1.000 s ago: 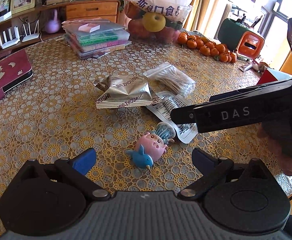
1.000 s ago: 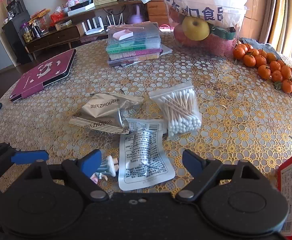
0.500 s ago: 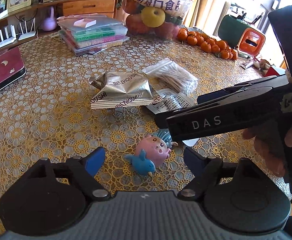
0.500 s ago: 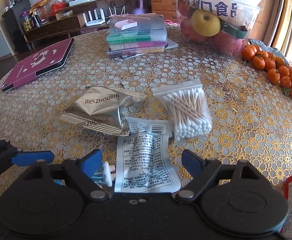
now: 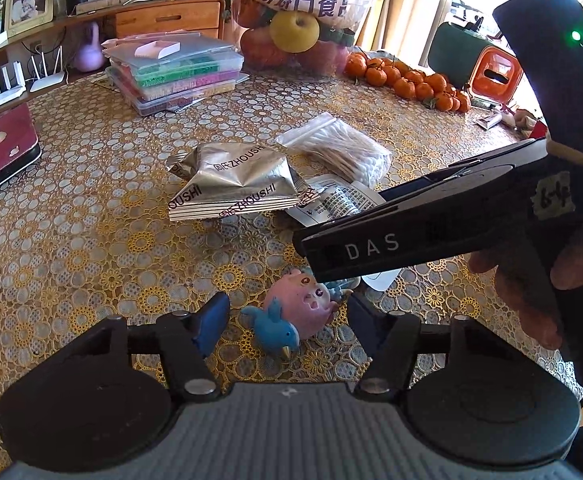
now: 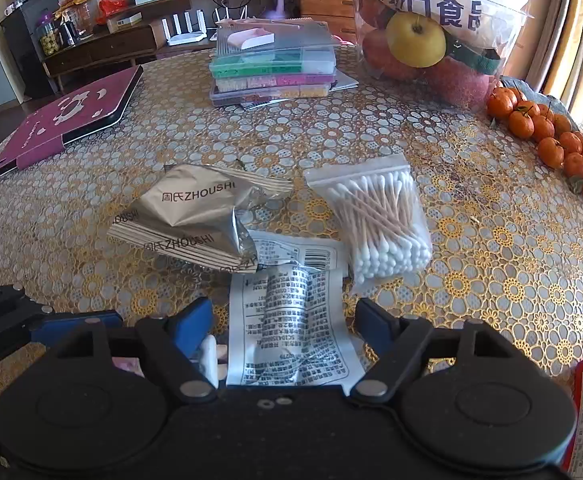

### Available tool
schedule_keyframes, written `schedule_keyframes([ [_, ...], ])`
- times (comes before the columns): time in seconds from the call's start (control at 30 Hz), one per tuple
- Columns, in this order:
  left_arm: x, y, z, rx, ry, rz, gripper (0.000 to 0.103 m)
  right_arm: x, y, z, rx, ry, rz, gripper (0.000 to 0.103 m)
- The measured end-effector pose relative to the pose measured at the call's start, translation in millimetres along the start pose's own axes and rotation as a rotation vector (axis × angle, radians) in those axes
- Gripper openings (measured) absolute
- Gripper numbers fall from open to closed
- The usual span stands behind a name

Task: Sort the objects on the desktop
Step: 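Grasp the pink pig toy with the left tool while the right tool grasps the printed white sachet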

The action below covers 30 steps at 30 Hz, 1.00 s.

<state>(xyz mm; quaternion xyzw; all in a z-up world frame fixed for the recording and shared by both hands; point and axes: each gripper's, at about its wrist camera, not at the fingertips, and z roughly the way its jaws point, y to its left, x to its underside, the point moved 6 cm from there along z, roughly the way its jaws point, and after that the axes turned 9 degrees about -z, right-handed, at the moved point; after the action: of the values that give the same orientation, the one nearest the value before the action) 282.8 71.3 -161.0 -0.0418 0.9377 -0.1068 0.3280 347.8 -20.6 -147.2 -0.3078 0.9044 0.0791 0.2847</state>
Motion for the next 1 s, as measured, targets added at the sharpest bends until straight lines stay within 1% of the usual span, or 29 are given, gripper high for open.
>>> schedule_keyframes([
  [0.07, 0, -1, 0, 0.003, -0.004, 0.008, 0.063, 0, 0, 0, 0.002, -0.002, -0.004, 0.075],
  [0.17, 1, -1, -1, 0.009, -0.008, 0.014, 0.053, -1, 0, -1, 0.004, -0.006, -0.008, 0.068],
  [0.2, 1, -1, -1, 0.008, -0.009, 0.016, 0.053, -1, 1, -1, 0.006, -0.006, -0.009, 0.068],
  [0.27, 1, -1, -1, 0.011, -0.010, 0.015, 0.053, -2, 0, -2, 0.010, -0.008, -0.010, 0.061],
  [0.63, 3, -1, -4, 0.015, -0.010, 0.018, 0.052, 1, -6, -7, 0.008, -0.012, -0.002, 0.059],
  [1.0, 7, -3, -12, 0.012, -0.004, 0.003, 0.052, 10, -6, -24, -0.008, -0.025, 0.010, 0.059],
])
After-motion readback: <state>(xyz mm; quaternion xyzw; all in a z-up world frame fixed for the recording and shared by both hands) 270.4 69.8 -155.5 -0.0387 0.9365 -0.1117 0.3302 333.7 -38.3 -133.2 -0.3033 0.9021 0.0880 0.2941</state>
